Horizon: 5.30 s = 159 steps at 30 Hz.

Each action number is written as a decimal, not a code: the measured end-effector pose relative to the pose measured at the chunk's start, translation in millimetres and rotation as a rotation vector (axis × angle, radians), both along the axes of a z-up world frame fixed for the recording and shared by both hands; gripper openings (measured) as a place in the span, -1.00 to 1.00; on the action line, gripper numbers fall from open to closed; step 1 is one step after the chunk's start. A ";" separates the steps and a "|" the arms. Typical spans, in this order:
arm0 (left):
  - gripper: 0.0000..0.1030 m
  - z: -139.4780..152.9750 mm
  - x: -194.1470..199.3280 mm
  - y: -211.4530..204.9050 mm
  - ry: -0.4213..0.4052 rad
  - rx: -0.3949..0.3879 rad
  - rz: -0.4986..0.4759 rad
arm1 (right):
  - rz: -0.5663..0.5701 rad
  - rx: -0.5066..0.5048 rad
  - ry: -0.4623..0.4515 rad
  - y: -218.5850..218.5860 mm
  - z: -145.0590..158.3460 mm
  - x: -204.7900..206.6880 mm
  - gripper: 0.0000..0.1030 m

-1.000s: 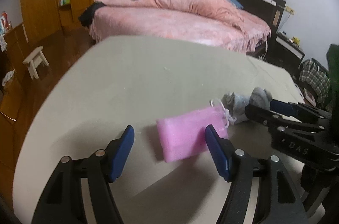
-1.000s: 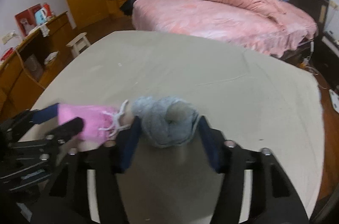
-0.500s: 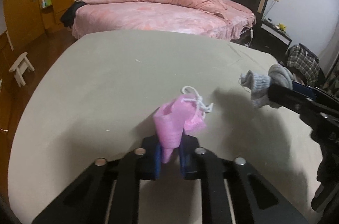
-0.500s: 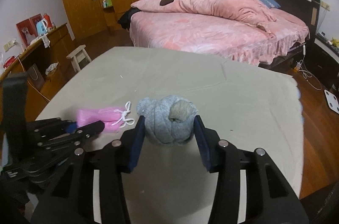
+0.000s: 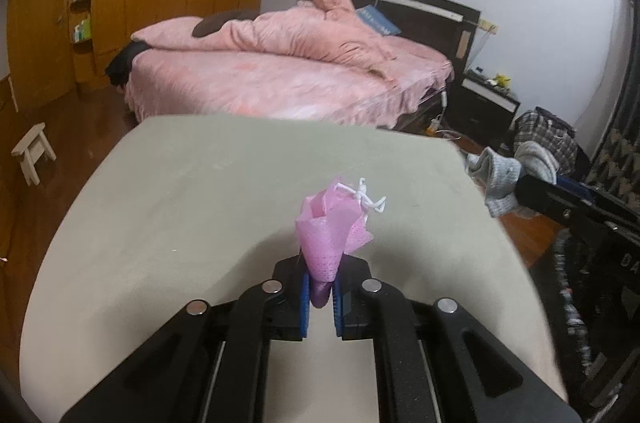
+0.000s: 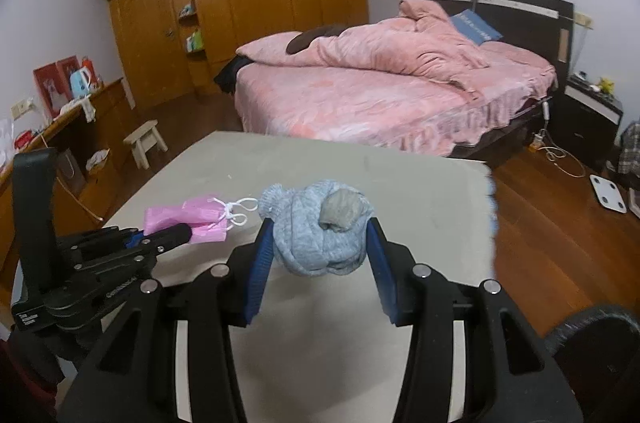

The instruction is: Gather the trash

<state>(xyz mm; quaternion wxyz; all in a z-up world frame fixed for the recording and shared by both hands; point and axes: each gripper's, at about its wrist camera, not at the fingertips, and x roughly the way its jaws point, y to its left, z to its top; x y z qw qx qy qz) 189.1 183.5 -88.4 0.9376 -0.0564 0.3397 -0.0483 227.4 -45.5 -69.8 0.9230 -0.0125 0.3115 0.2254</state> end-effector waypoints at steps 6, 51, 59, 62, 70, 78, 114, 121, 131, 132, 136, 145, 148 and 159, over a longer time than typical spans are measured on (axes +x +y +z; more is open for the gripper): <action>-0.83 29.5 -19.9 -45.3 -0.049 -0.021 -0.067 | -0.066 -0.002 -0.025 -51.3 16.6 -34.9 -0.13; -0.64 32.7 -79.0 -303.9 -0.031 -0.036 -0.513 | -0.511 -0.065 -0.002 -290.1 -12.0 -156.7 -0.01; 0.17 29.9 -77.4 -296.6 -0.024 -0.040 -0.513 | -0.531 -0.077 -0.014 -294.4 -10.2 -156.1 0.52; 0.42 34.5 -78.7 -286.5 -0.044 -0.027 -0.488 | -0.537 -0.073 -0.026 -293.5 -6.3 -159.1 0.80; 0.74 46.4 -84.5 -253.5 -0.071 -0.007 -0.400 | -0.491 -0.054 -0.031 -279.5 9.4 -161.9 0.89; 0.85 55.0 -96.0 -233.4 -0.078 0.010 -0.340 | -0.461 -0.039 -0.019 -255.9 24.0 -164.1 0.90; 0.87 69.9 -117.0 -219.7 -0.124 0.021 -0.291 | -0.432 -0.061 -0.047 -233.7 41.2 -177.1 0.90; 0.87 69.8 -116.7 -219.4 -0.124 0.021 -0.288 | -0.432 -0.061 -0.047 -232.6 41.2 -177.1 0.90; 0.87 68.8 -116.5 -217.9 -0.122 0.022 -0.287 | -0.430 -0.062 -0.047 -231.5 42.3 -177.2 0.89; 0.87 68.2 -116.6 -217.3 -0.122 0.022 -0.286 | -0.430 -0.061 -0.047 -231.8 41.8 -177.0 0.90; 0.87 68.3 -116.4 -216.7 -0.121 0.022 -0.286 | -0.431 -0.061 -0.046 -231.9 41.5 -176.6 0.90; 0.87 68.4 -116.4 -216.4 -0.121 0.022 -0.286 | -0.431 -0.061 -0.046 -232.0 41.6 -176.5 0.89; 0.87 68.5 -116.4 -217.0 -0.122 0.023 -0.287 | -0.432 -0.061 -0.045 -232.0 41.4 -176.5 0.90; 0.87 68.8 -116.3 -217.2 -0.122 0.022 -0.287 | -0.432 -0.060 -0.045 -231.2 41.8 -176.0 0.89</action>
